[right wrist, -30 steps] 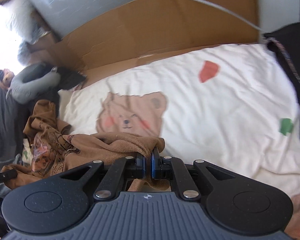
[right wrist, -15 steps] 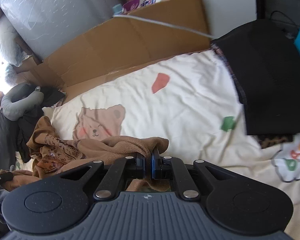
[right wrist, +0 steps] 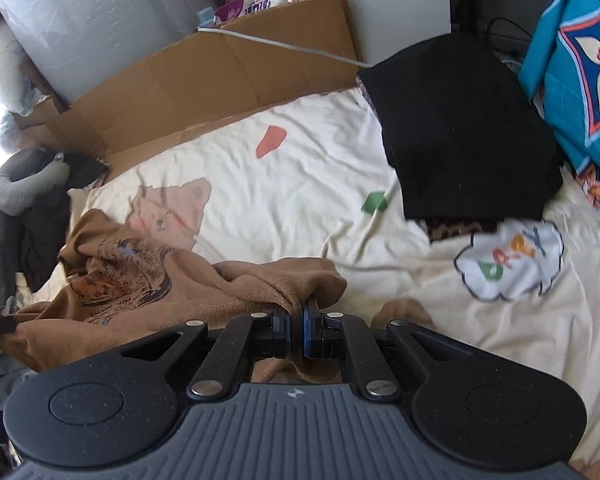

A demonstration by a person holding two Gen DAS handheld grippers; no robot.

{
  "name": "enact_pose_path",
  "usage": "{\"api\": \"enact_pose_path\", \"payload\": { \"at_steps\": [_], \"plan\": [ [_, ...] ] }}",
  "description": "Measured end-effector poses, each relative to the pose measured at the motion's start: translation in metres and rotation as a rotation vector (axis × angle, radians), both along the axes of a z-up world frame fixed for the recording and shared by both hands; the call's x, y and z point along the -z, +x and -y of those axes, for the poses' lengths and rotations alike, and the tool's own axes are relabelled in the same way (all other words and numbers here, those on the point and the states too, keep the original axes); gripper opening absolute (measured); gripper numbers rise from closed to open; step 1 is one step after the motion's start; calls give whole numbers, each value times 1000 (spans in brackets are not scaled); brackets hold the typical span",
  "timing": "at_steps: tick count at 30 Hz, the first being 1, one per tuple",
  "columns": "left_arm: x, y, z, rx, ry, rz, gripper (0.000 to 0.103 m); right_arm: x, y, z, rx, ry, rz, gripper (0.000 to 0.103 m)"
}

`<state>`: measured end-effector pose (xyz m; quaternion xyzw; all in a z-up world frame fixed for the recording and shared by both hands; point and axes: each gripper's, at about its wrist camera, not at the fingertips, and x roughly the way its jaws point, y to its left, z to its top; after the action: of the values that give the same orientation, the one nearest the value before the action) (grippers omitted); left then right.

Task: Fold clothes
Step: 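Lift the brown t-shirt with both grippers and pull it onto the open sheet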

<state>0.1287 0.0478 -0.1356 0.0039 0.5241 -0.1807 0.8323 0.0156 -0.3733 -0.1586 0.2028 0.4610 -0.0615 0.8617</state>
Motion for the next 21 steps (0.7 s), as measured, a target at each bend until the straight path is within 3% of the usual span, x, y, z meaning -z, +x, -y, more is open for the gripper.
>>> {"api": "enact_pose_path", "payload": {
  "at_steps": [7,11,21],
  "plan": [
    [-16,-15,-21,-35,17,4,3,-12,-31,-17,-5,39,12,3],
    [-25,-25,-22,-17,28,19,3,-33,-50,-21,32,60,41,4],
    [-51,-43,-41,-35,33,48,3,-74,-88,-38,-13,57,90,4]
  ]
}}
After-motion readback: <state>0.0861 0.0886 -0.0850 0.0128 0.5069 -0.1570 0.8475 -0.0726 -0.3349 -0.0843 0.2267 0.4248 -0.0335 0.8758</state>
